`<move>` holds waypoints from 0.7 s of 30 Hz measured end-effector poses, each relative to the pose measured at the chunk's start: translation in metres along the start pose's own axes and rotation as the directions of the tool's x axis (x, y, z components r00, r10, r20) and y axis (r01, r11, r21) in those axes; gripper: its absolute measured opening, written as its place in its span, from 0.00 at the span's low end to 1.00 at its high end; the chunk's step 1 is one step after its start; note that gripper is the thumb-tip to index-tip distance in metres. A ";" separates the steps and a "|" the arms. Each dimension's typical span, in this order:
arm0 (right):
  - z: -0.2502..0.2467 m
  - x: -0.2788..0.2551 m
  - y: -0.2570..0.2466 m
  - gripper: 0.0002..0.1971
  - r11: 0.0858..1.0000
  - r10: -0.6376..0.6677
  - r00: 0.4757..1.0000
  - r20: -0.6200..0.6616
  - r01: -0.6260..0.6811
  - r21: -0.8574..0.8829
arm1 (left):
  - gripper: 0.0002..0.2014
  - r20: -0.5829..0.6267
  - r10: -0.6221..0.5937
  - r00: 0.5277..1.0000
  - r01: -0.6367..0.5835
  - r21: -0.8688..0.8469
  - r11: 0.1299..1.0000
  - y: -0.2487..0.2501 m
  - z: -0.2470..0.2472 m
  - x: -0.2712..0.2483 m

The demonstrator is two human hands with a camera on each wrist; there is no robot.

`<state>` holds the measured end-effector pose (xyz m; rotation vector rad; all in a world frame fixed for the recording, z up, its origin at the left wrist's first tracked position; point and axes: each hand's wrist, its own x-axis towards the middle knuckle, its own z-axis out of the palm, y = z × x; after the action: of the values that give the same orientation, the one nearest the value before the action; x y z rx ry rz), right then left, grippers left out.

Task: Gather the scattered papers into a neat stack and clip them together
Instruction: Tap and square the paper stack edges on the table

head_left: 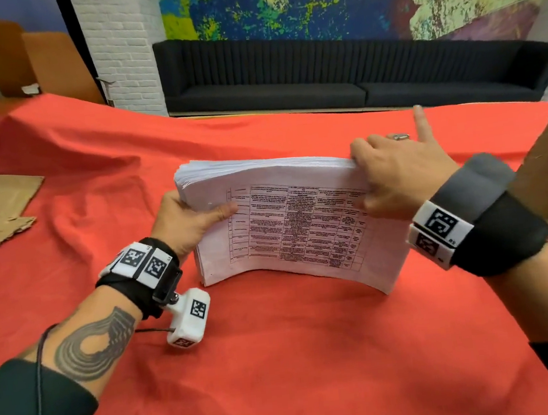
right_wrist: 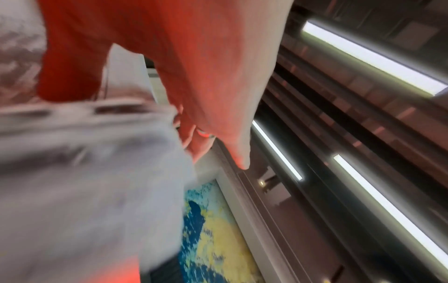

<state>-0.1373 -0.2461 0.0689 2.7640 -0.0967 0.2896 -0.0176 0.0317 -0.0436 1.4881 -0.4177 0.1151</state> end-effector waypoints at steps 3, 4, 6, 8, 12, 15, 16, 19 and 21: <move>-0.021 0.011 -0.029 0.26 0.966 -0.149 0.988 -0.035 0.153 0.207 | 0.18 0.086 0.117 0.989 -0.121 0.036 0.992 0.027 0.009 0.003; -0.028 0.015 -0.035 0.24 0.945 -0.172 0.984 -0.055 0.180 0.274 | 0.16 0.144 0.178 0.973 -0.191 0.081 0.978 0.040 0.012 0.003; -0.039 0.023 -0.036 0.15 0.909 -0.179 0.978 -0.105 0.205 0.364 | 0.14 0.158 0.278 0.947 -0.308 0.210 0.928 0.068 0.017 0.003; -0.043 0.027 -0.022 0.07 0.829 -0.104 0.978 -0.181 0.186 0.528 | 0.16 -0.054 0.411 0.910 -0.365 0.361 0.858 0.093 0.016 0.006; -0.021 0.029 0.006 0.09 0.338 0.131 0.933 -0.335 0.275 0.900 | 0.50 -0.327 0.382 0.865 -0.285 0.308 0.908 0.086 0.007 0.022; 0.000 0.026 -0.001 0.19 -0.128 0.246 0.923 -0.295 0.332 0.934 | 0.33 0.109 -0.053 0.993 0.075 -0.208 0.975 0.076 0.028 0.015; 0.005 0.026 -0.006 0.19 -0.202 0.285 0.922 -0.264 0.327 0.923 | 0.26 0.213 -0.104 0.971 0.145 -0.182 0.973 0.074 0.033 0.013; 0.017 0.019 -0.022 0.16 -0.247 0.433 0.886 -0.167 0.295 0.923 | 0.20 0.093 -0.041 0.995 0.044 -0.033 0.998 0.068 0.044 0.015; 0.024 0.017 -0.031 0.14 -0.195 0.539 0.826 -0.167 0.315 0.929 | 0.13 -0.057 0.114 0.992 -0.104 0.158 0.982 0.068 0.057 0.010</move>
<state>-0.1128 -0.2260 0.0397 3.9622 0.0795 2.2380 -0.0421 -0.0192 0.0255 1.6095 -0.4450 0.2890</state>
